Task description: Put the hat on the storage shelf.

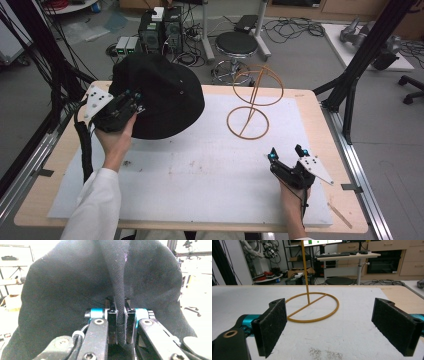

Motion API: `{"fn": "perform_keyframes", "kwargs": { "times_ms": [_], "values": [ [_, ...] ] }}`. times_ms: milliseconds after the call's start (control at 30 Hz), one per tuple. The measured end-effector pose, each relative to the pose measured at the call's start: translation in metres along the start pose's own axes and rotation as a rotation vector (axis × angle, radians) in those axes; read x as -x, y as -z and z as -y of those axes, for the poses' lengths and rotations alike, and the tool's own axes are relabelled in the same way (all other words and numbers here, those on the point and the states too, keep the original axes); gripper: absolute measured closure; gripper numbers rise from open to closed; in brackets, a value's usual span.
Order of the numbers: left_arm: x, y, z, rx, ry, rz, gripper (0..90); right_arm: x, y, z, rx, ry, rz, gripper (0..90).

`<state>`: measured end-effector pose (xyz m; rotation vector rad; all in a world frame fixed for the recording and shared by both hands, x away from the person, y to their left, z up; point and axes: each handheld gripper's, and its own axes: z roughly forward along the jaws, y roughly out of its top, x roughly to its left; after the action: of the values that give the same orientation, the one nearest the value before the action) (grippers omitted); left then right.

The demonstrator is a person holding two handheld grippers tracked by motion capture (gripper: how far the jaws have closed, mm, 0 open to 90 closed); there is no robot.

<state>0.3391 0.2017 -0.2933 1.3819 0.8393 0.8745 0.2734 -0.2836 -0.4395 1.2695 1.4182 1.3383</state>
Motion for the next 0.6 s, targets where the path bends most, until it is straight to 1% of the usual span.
{"fn": "perform_keyframes", "kwargs": {
  "times_ms": [167,433,533,600],
  "values": [
    [0.01,-0.01,-0.009,0.021,0.006,0.031,85.8,-0.001,0.0,0.0,-0.003,-0.003,-0.001,12.2],
    [0.025,-0.029,-0.024,0.023,-0.016,0.068,85.8,-0.001,0.0,0.0,0.005,0.003,0.001,12.2],
    [0.031,-0.037,-0.028,0.035,0.0,0.086,85.7,-0.001,0.0,0.0,0.006,-0.001,0.002,12.2],
    [0.036,-0.043,-0.032,0.035,-0.007,0.096,85.7,-0.001,0.0,0.0,0.004,-0.004,0.002,12.2]
  ]
}}
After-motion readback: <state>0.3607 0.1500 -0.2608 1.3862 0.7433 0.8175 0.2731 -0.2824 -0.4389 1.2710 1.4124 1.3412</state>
